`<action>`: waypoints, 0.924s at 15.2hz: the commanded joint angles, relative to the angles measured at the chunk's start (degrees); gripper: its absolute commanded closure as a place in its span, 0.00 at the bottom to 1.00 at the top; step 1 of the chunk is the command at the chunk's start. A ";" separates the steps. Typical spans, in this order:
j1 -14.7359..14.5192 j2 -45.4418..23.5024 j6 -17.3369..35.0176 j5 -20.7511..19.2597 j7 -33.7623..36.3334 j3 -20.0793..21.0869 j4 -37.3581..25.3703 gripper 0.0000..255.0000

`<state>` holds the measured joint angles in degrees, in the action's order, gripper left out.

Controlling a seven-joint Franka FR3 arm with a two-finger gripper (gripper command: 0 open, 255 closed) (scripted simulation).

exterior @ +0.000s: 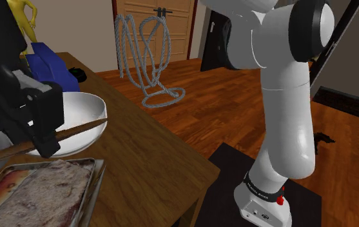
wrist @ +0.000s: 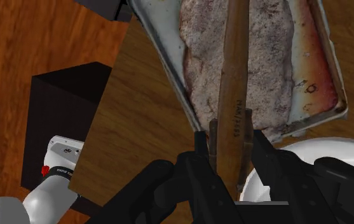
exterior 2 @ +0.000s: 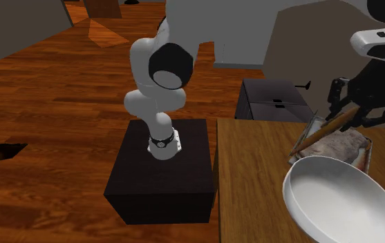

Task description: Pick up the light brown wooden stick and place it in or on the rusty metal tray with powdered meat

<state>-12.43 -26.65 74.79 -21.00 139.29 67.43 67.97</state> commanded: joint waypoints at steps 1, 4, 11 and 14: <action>-8.71 -4.74 -3.11 -3.92 2.42 -2.80 -7.60 1.00; -22.80 -12.29 -9.17 -9.94 3.33 -7.63 -23.25 1.00; -13.92 -9.05 -0.20 -6.66 4.85 -4.74 -8.45 1.00; -11.49 -8.34 2.88 -5.97 5.16 -4.05 -4.00 1.00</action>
<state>-24.69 -35.21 76.60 -27.20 144.30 63.16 62.49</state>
